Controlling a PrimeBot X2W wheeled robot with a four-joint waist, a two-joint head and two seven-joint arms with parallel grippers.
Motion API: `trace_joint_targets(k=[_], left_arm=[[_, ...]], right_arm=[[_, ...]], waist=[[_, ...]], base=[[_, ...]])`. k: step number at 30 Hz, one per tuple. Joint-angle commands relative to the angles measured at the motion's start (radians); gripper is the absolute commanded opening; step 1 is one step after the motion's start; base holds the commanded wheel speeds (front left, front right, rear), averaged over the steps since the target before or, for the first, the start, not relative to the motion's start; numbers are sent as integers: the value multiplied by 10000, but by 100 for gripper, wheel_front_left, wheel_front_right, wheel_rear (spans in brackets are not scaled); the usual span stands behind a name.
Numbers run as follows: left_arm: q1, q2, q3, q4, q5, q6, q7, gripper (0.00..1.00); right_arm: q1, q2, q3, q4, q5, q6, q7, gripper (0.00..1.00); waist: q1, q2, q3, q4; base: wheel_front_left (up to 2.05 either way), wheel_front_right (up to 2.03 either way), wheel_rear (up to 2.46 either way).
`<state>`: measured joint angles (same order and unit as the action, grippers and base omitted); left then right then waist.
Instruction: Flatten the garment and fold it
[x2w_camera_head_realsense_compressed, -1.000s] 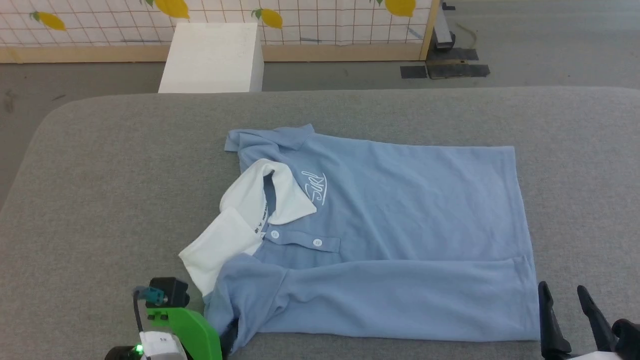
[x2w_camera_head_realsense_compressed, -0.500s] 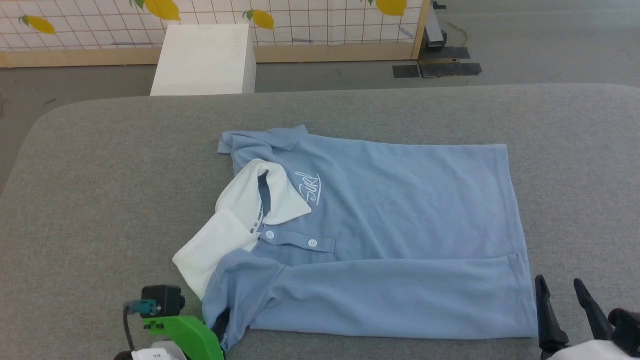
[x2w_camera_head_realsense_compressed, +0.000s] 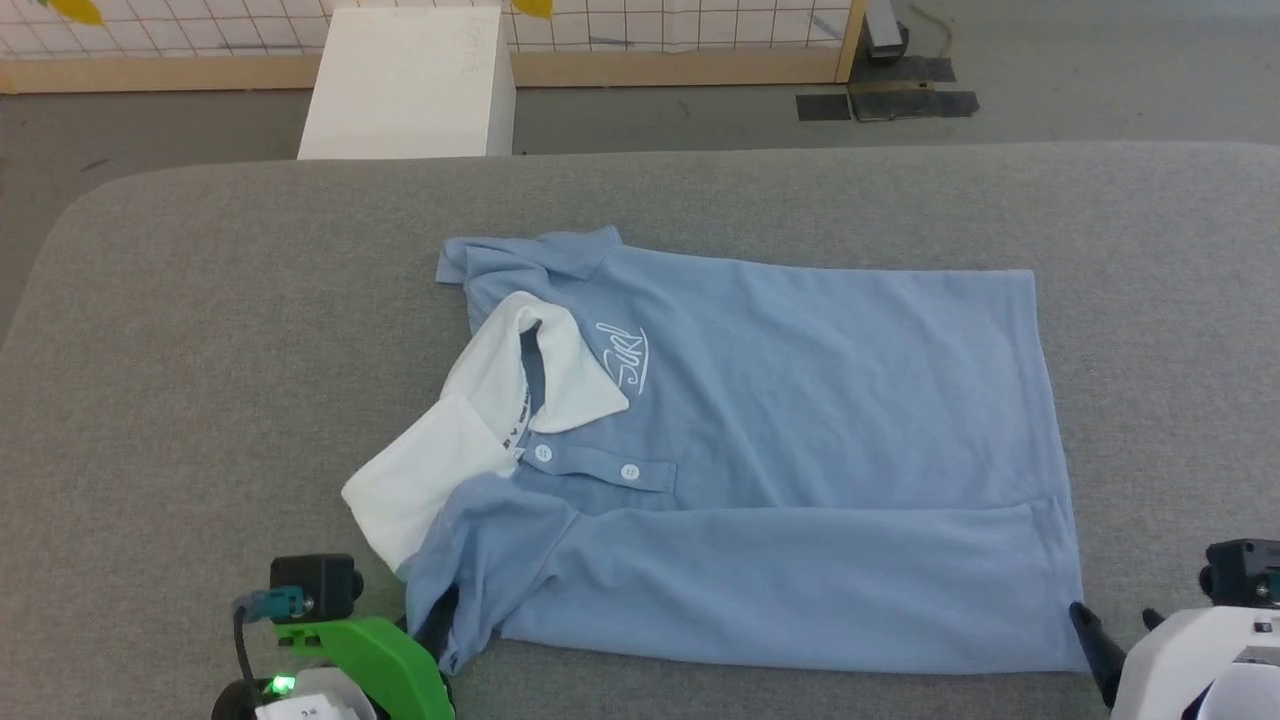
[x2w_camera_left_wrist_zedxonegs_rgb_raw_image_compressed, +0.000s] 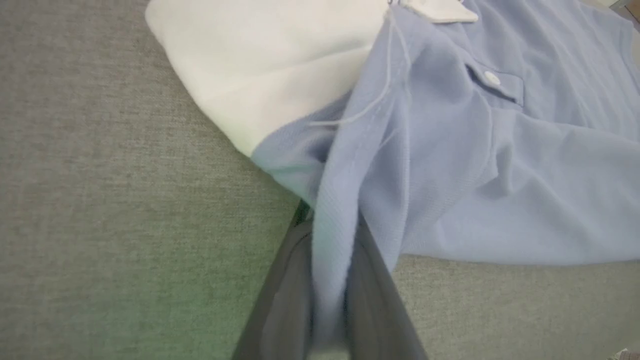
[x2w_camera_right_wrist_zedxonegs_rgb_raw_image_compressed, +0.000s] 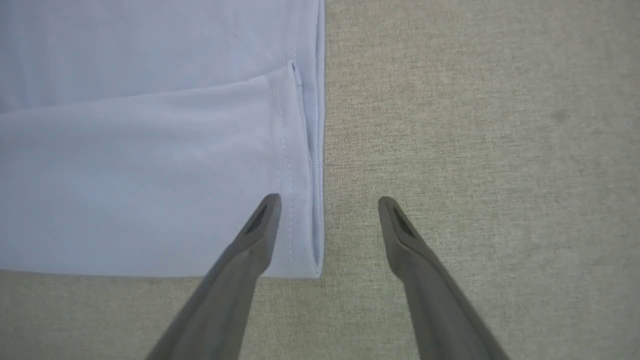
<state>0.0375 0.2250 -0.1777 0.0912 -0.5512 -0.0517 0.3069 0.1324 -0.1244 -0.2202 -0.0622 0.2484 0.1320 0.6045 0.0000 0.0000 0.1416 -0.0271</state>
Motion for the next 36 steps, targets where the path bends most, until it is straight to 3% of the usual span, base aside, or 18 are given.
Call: trace_joint_targets(k=[1,11,12,14,19,26,36], left_arm=[[-152,28,-35,-104,38,43,58,0],[-434,150,-133,-202,-5,30,300,0],[-455,162,-125,-176,-22,25,308,0],[-487,190,-122,-120,-45,16,322,0],[-411,241,-34,-96,-126,72,283,0],[181,266,252,-537,-548,232,379,0],[2220,486,910,-2251,-1626,934,1571,0]], right_arm=[[-54,-17,142,-67,-3,-13,334,100],[-139,298,352,853,150,-13,868,100],[-204,313,343,992,143,-13,829,96],[-347,312,329,1244,112,-13,675,0],[-539,262,262,1405,327,-13,476,0],[-538,19,24,649,835,-13,411,0],[993,-148,-709,-1057,1615,-13,1806,0]], waist=[[0,0,47,43],[0,0,210,157],[0,0,212,156],[0,0,198,160],[0,0,69,102],[0,0,-424,-67],[0,0,-1416,-200]], base=[[0,0,0],[0,0,0],[0,0,0],[0,0,0],[0,0,0],[0,0,0],[0,0,0]])
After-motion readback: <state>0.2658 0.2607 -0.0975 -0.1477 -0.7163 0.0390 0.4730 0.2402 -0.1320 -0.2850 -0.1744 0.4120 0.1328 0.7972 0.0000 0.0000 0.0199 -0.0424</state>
